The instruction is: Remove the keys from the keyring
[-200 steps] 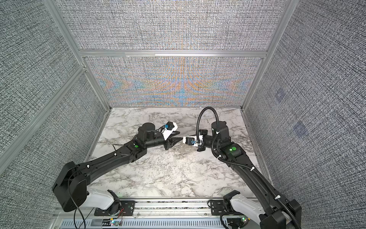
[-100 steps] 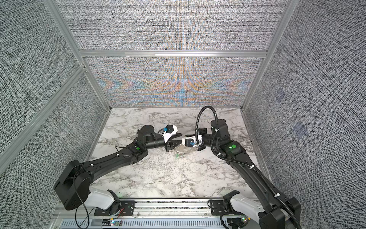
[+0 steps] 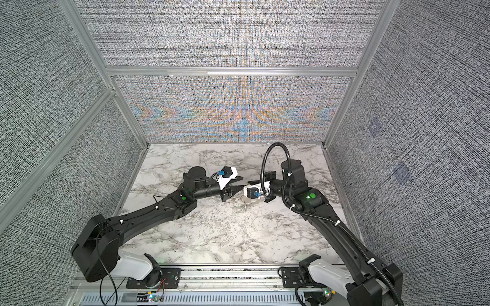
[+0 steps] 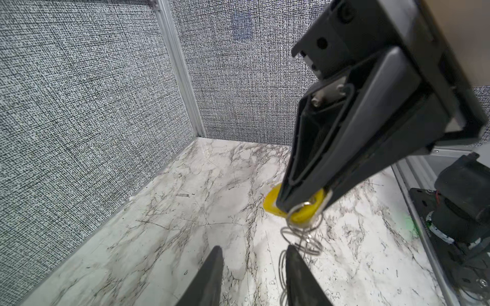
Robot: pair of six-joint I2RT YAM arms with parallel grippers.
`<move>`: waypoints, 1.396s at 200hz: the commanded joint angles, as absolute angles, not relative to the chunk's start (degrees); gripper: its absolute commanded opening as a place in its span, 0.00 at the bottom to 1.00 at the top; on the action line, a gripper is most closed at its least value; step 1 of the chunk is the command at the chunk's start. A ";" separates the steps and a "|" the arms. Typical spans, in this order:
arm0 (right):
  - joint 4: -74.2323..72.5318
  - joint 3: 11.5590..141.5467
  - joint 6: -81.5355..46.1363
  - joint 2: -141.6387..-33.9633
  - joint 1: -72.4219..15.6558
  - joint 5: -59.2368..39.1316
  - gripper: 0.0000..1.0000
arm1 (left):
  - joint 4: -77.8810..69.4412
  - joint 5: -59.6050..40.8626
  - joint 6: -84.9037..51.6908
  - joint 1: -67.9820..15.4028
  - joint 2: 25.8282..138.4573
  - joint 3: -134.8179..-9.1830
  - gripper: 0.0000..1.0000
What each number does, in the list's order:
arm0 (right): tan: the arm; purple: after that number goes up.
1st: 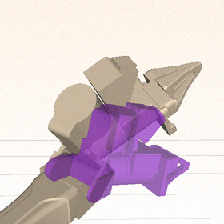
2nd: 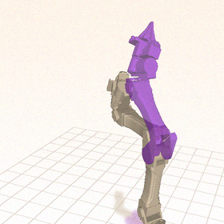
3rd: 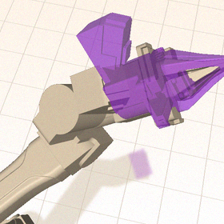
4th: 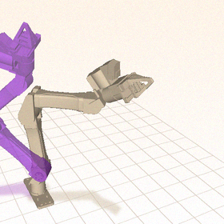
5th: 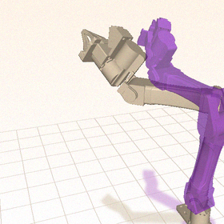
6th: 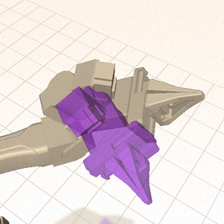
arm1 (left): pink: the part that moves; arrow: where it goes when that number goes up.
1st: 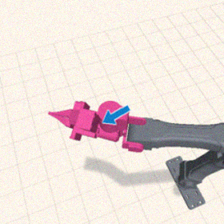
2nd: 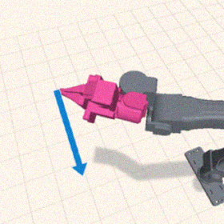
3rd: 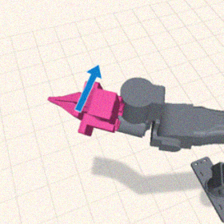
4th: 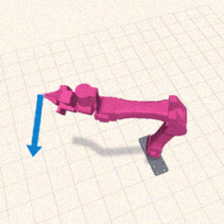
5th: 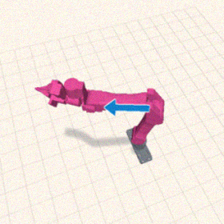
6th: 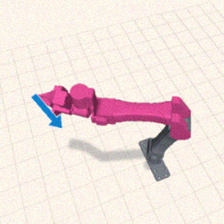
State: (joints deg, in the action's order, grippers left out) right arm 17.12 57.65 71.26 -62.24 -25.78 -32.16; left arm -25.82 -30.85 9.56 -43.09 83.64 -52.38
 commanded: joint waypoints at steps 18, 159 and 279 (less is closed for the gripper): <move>14.41 57.16 73.48 -62.06 -26.04 -32.97 0.00 | -30.33 -34.92 7.06 -43.07 85.26 -52.59 0.40; 8.69 55.70 75.68 -62.36 -26.92 -31.10 0.00 | -38.17 -36.66 2.91 -43.07 85.61 -49.40 0.31; 6.22 54.23 74.91 -62.06 -28.22 -30.57 0.00 | -44.08 -34.03 1.68 -43.05 84.15 -46.25 0.19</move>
